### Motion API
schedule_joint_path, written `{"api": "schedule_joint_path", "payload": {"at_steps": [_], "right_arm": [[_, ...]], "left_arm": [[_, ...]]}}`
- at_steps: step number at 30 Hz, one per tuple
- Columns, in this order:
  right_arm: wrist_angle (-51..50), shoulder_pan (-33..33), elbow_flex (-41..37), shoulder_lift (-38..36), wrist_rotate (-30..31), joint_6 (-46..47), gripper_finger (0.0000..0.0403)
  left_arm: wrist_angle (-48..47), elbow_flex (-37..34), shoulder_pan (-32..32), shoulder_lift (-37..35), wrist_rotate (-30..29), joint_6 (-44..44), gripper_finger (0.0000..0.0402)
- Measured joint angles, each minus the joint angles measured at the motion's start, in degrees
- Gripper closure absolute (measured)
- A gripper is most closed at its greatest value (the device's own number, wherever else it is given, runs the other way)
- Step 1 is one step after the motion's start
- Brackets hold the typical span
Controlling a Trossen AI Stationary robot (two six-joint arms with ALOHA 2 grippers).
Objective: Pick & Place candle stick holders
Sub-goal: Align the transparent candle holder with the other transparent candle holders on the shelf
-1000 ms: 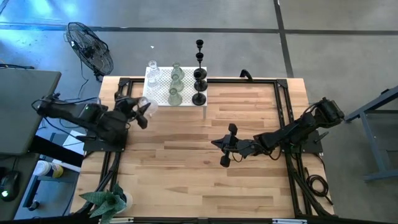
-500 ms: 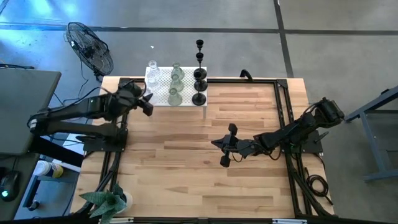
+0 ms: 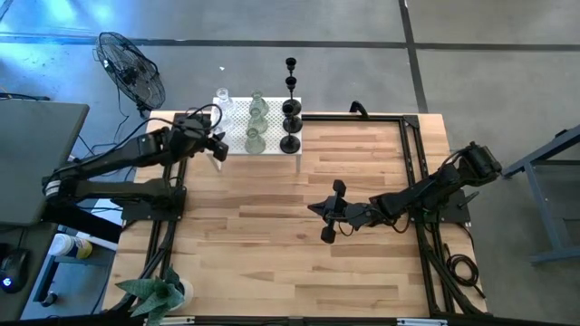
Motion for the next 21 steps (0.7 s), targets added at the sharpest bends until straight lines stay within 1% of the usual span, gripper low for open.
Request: {"api": "schedule_joint_path", "payload": {"at_steps": [12, 16, 21], "right_arm": [[0.0, 0.0, 0.0, 0.0, -0.04, -0.02, 0.0401], [0.0, 0.0, 0.0, 0.0, -0.04, 0.0, 0.0402], [0.0, -0.01, 0.0, 0.0, -0.24, -0.01, 0.0402]], "left_arm": [[-0.03, -0.02, 0.49, 0.69, 0.4, 0.03, 0.0244], [0.06, -0.03, 0.39, 1.09, -1.0, 0.88, 0.0243], [0.43, -0.04, 0.38, 1.35, -0.32, 0.9, 0.0243]]}}
